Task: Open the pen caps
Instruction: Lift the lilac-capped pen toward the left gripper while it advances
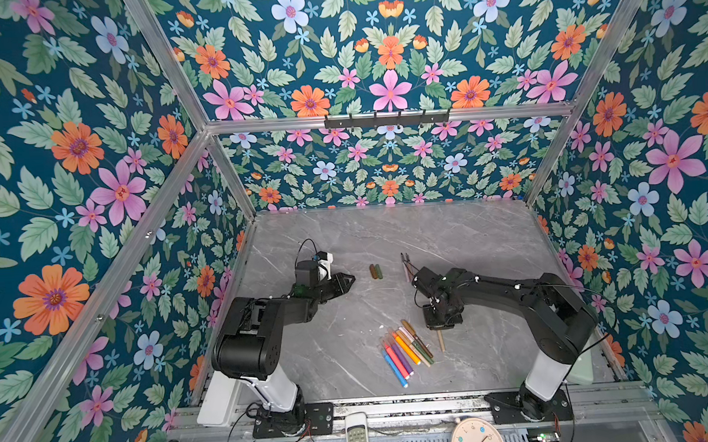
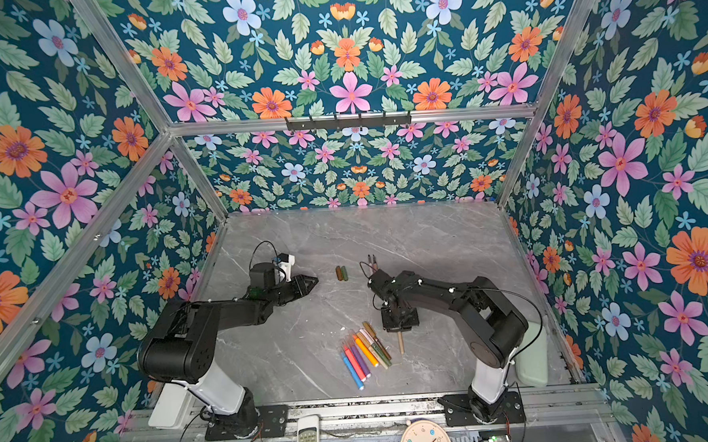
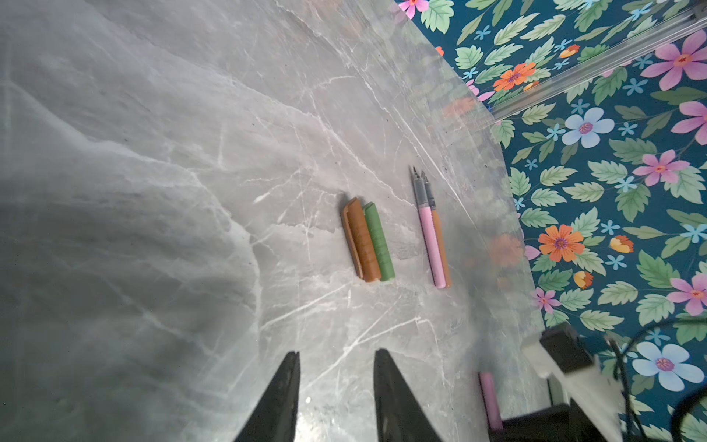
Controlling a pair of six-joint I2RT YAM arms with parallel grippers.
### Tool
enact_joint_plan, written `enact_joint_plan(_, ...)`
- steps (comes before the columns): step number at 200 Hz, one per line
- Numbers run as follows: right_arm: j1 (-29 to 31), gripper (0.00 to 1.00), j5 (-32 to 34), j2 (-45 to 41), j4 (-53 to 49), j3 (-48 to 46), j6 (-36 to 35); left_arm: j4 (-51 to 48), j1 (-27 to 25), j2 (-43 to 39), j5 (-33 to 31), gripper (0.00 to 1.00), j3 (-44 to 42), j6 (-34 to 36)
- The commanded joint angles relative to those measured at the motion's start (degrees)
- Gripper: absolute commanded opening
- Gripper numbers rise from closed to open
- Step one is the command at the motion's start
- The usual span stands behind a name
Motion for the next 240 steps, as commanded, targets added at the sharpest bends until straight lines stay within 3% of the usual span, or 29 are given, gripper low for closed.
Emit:
enact_joint_plan(1, -4.0, 0.18, -0.1, 2.1, 0.1, 2.9, -4.5, 1.6, 0.1, 0.0, 0.9, 0.36, 0.0, -0.3)
enact_joint_plan(36, -10.6, 0.18, -0.1, 9.4, -0.5, 13.5, -10.3, 1.6, 0.2, 0.2, 1.0, 0.36, 0.2, -0.4)
enact_joint_plan(67, -12.1, 0.23, 1.1, 13.5, -3.1, 20.1, -13.1, 1.7, 0.3, 0.1, 0.9, 0.36, 0.0, -0.4)
enact_joint_plan(97, -12.1, 0.29, 0.4, 10.9, -3.0, 17.1, -12.0, 2.0, 0.3, 0.3, 1.2, 0.36, 0.0, -0.5)
enact_joint_plan(162, -12.1, 0.26, -3.8, 4.8, 0.7, 6.6, -9.4, 2.1, 0.4, 0.8, 1.7, 0.36, 0.2, -0.7)
enact_joint_plan(197, -12.0, 0.19, -4.0, 5.1, 1.2, 5.5, -9.2, 2.2, 0.5, 0.7, 1.5, 0.36, 0.1, -0.7)
enact_joint_plan(211, -12.0, 0.05, -3.9, 5.1, 1.1, 5.8, -9.4, 2.1, 0.4, -0.5, 0.5, 0.35, -0.4, -0.3)
enact_joint_plan(215, -12.0, 0.0, -3.7, 5.0, 0.9, 6.0, -9.4, 2.1, 0.1, -1.4, -0.3, 0.35, -0.7, -0.1)
enact_joint_plan(240, -12.0, 0.0, -3.3, 1.6, 0.9, 5.6, -10.1, -5.8, -5.2, -8.5, -8.7, 0.38, -0.2, 3.2)
